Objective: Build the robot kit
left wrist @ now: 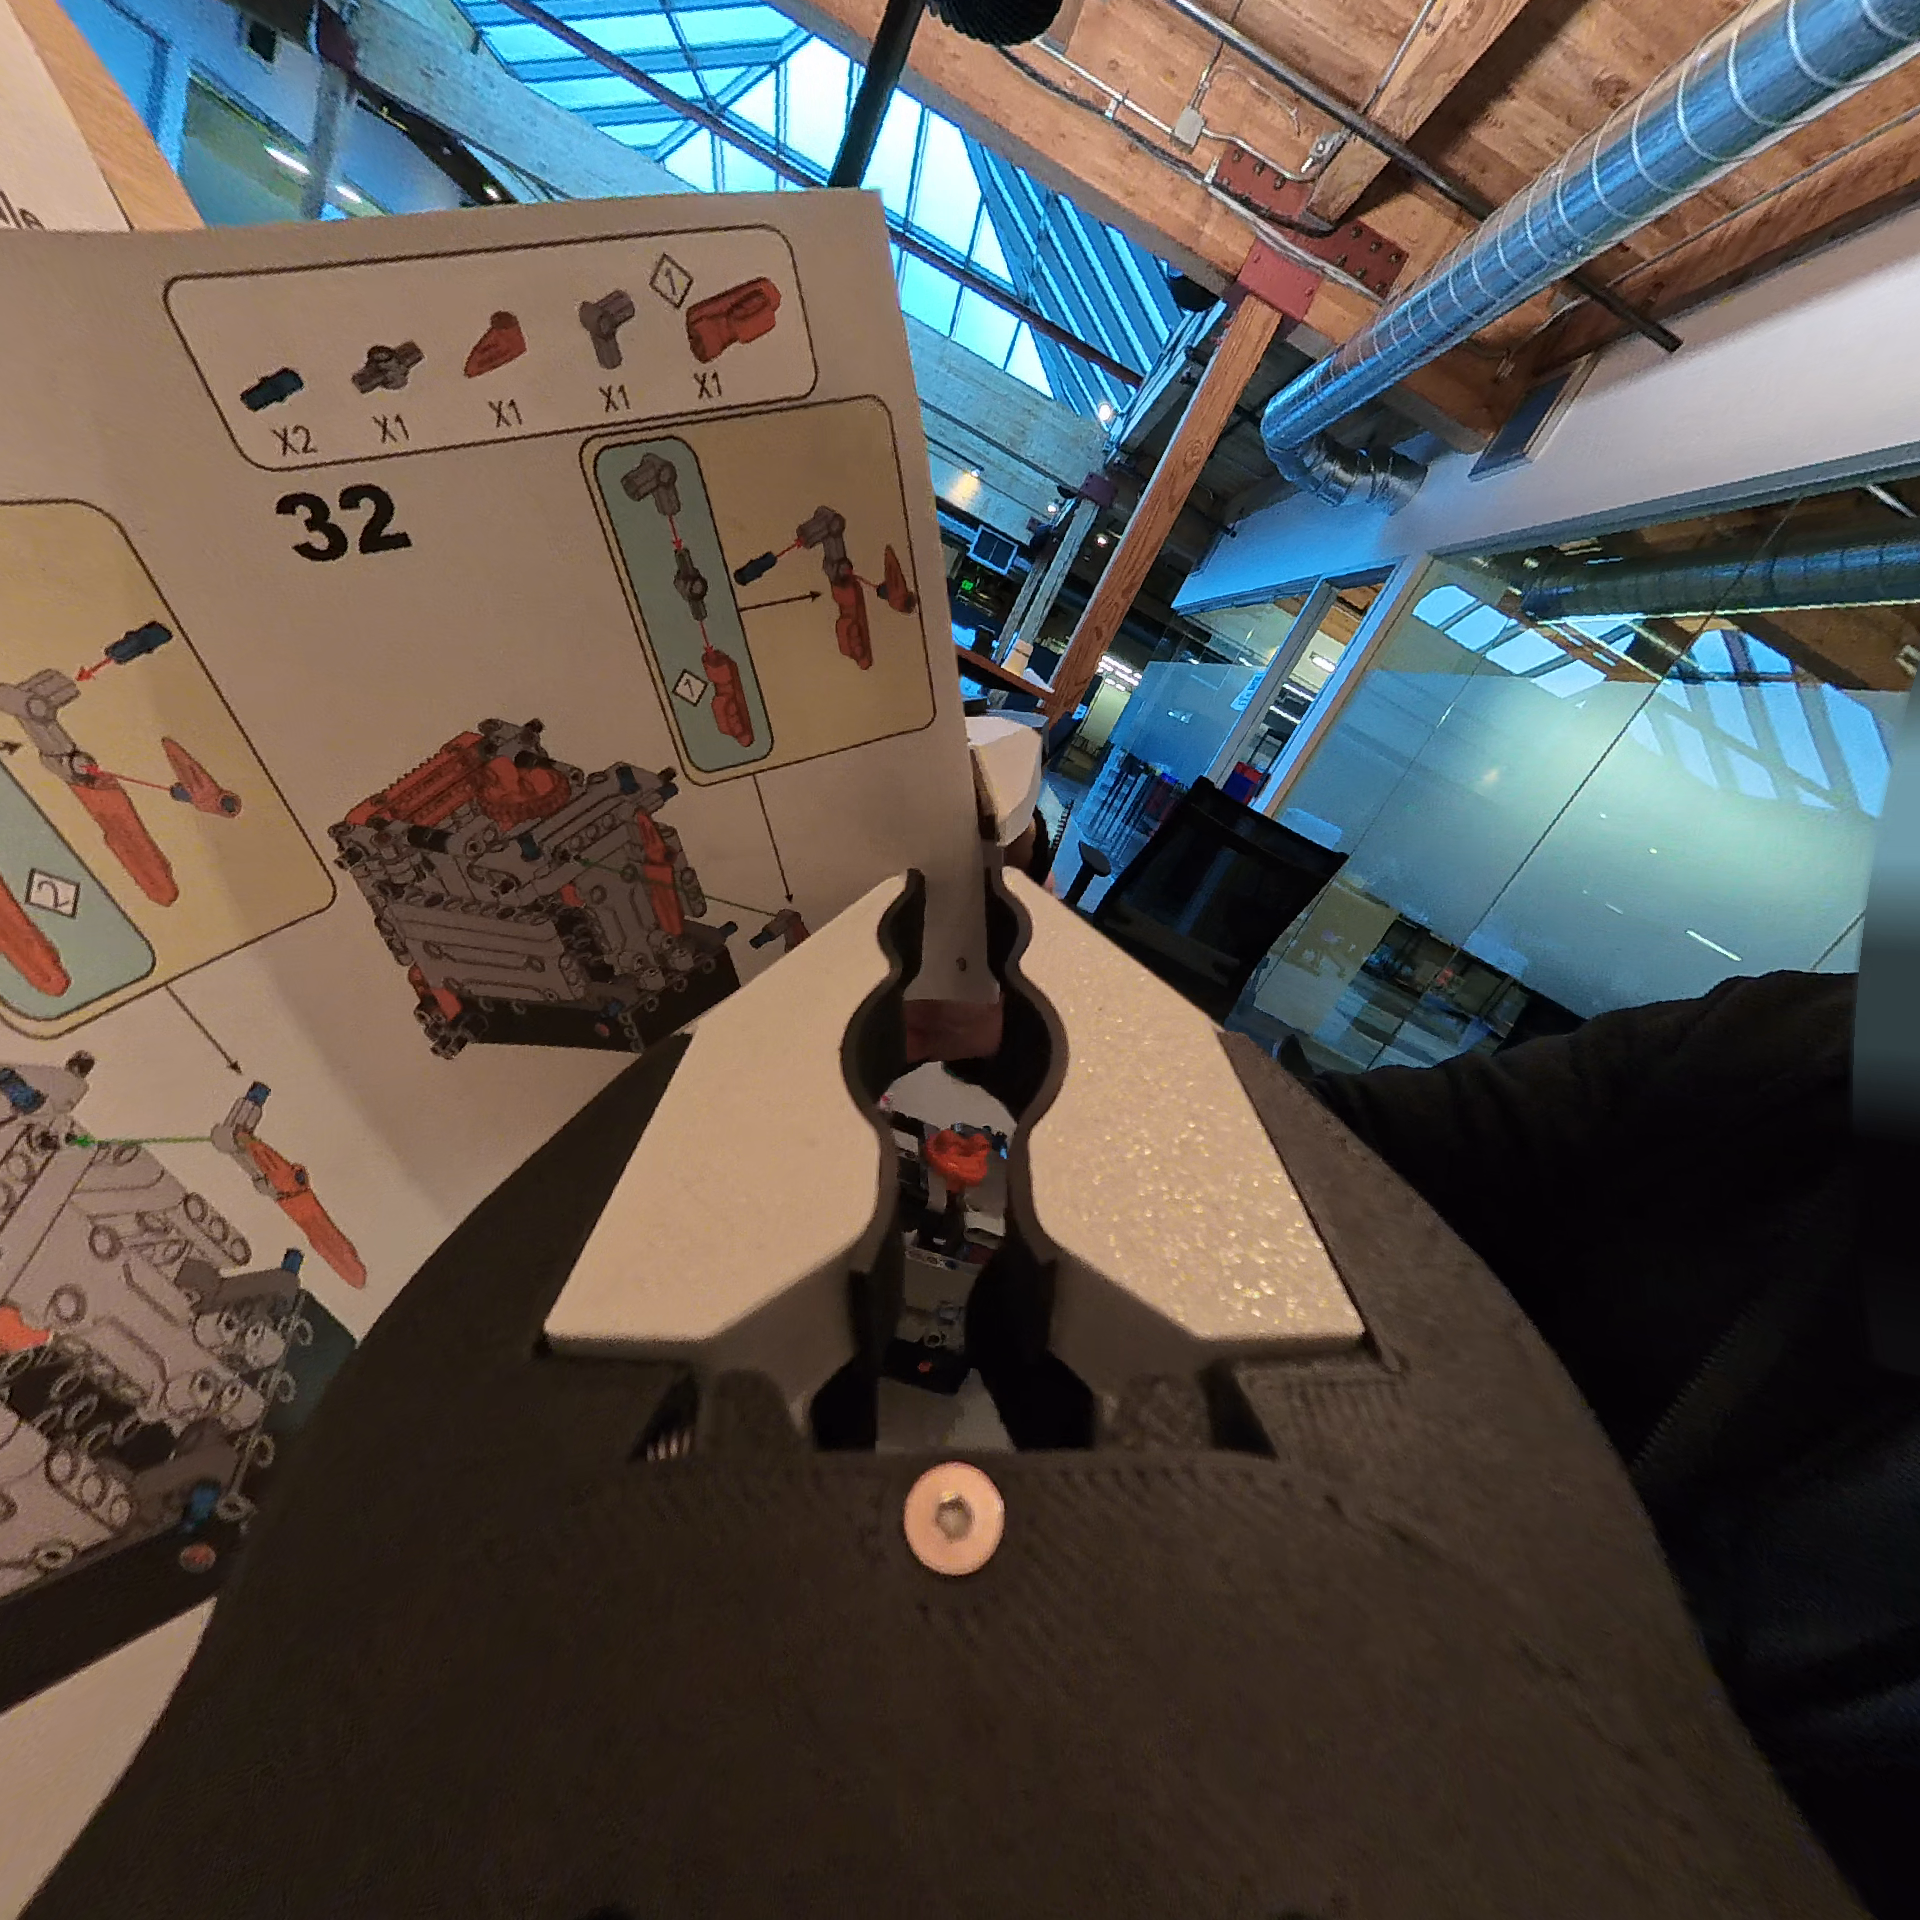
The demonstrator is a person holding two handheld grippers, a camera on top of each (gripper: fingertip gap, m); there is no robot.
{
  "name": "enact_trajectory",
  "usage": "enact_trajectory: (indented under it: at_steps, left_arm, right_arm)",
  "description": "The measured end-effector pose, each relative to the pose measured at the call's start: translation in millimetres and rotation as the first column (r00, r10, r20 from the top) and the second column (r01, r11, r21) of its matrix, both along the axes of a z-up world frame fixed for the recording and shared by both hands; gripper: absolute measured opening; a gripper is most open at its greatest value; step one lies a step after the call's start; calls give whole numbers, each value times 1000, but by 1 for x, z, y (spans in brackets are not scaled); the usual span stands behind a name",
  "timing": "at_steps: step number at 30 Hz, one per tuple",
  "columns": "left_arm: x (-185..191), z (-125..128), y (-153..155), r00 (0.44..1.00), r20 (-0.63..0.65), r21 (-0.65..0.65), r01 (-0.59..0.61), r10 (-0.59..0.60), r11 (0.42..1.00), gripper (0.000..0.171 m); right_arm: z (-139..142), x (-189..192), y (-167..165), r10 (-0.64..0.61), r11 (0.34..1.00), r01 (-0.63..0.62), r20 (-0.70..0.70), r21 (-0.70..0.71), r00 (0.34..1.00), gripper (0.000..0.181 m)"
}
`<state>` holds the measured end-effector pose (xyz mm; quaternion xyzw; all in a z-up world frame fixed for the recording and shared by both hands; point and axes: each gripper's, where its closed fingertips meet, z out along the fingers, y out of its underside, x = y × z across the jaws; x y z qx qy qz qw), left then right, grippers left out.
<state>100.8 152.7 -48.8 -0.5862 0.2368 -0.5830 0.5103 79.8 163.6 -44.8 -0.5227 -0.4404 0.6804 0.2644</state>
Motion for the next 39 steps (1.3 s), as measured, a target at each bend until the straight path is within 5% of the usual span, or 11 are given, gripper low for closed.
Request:
enact_trajectory:
  at_steps: [39]
  left_arm:
    - [-7,1,3,988,-92,40,-120,123,992,19]
  right_arm:
    - [3,-5,2,-46,999,47,-20,11,999,19]
